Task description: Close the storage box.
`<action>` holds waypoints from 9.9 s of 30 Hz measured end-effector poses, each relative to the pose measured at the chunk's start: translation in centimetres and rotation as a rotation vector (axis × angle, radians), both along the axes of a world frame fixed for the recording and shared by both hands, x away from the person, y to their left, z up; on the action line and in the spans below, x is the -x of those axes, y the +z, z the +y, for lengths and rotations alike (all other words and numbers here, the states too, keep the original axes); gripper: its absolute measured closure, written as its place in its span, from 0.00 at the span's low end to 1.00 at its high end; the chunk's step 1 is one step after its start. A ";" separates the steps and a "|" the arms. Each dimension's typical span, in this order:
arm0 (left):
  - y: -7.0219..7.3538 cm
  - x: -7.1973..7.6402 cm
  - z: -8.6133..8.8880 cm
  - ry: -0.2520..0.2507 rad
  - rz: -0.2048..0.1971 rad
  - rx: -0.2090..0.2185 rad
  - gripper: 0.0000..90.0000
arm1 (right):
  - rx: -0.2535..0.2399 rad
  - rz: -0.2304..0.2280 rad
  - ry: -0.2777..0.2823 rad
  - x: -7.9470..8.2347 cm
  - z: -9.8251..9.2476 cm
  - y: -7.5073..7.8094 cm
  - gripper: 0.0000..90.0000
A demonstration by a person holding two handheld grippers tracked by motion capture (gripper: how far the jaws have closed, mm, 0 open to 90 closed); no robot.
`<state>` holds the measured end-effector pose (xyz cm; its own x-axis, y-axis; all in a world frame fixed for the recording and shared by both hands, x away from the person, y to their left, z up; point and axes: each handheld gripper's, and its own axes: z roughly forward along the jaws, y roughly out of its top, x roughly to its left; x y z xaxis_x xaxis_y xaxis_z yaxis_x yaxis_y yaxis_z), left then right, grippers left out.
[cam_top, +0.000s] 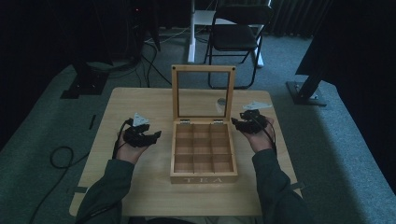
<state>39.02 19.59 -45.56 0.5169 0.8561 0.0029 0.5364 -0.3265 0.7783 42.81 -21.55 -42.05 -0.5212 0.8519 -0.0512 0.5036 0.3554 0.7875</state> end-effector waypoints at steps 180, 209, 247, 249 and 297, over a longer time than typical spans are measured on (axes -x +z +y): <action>5.9 5.0 -5.1 -0.109 -0.162 0.047 0.83 | -0.074 -0.188 0.133 9.5 -1.0 3.4 0.81; 5.5 7.3 -5.2 -0.111 -0.172 0.056 0.81 | -0.086 -0.187 0.127 11.3 -0.9 2.3 0.79; 3.7 8.9 -5.1 -0.116 -0.137 0.078 0.79 | -0.146 -0.120 0.085 13.4 -0.9 0.7 0.63; 3.6 8.9 -5.1 -0.116 -0.133 0.081 0.79 | -0.152 -0.109 0.085 13.7 -0.9 0.8 0.61; 1.4 11.6 -4.9 -0.149 -0.078 0.110 0.55 | -0.094 -0.103 0.061 16.2 -0.2 -1.7 0.56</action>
<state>27.40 14.74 -44.12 0.6396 0.7676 -0.0416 0.4253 -0.3083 0.8509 26.65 -21.70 -43.76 -0.5679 0.8226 -0.0290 0.3980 0.3052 0.8651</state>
